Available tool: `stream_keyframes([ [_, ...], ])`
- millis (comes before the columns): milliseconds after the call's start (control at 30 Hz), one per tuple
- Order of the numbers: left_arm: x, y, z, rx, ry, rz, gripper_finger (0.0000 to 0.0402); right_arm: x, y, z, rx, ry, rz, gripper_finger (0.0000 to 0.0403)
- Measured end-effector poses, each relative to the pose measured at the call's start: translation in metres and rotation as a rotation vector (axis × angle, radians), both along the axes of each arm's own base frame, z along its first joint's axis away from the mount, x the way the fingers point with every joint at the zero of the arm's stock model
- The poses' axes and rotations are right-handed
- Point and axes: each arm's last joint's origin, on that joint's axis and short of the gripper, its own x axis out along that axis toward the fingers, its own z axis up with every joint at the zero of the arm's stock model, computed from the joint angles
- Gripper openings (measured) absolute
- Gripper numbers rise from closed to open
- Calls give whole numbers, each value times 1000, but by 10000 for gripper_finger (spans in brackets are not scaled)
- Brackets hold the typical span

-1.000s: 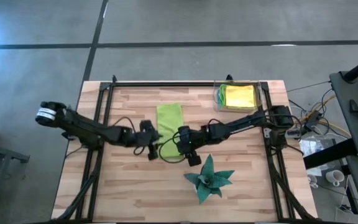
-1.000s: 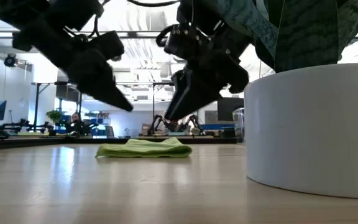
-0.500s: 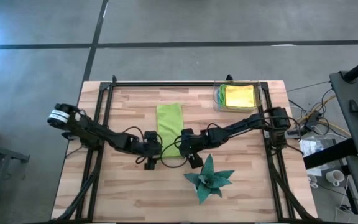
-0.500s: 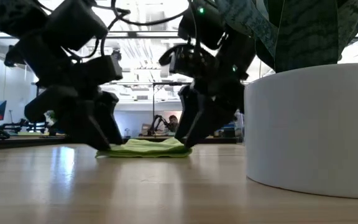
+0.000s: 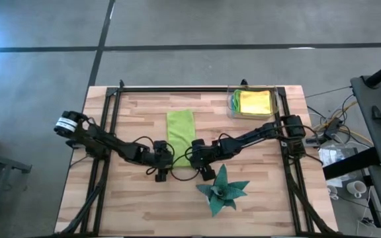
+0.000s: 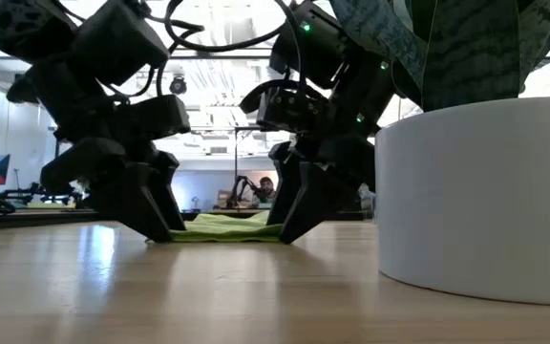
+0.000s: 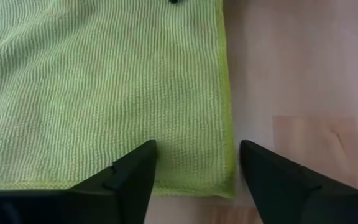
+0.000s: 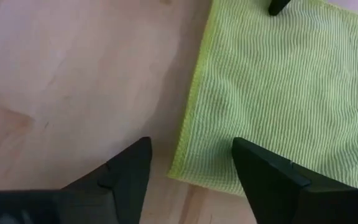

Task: Fold microfiber towels
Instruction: Fold the light green microfiber cloth

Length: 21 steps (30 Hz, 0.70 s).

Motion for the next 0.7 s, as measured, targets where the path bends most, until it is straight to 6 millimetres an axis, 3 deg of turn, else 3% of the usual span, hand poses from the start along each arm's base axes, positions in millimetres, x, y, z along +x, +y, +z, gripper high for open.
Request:
stream_keyframes([
  [167,5,-3,-17,-5,66,-18,162,0,0,-1,2,6,-1,173],
  [400,8,-4,-22,-5,56,-18,14,0,-2,-1,46,14,-80,48],
  [467,8,-4,-18,-13,44,-18,10,-1,-3,1,38,20,-92,20],
  [567,7,-5,-3,-85,-1,-11,5,-5,-5,10,29,36,-100,14],
  [700,4,-11,23,-205,-81,-48,3,-8,-2,43,58,20,-85,12],
])
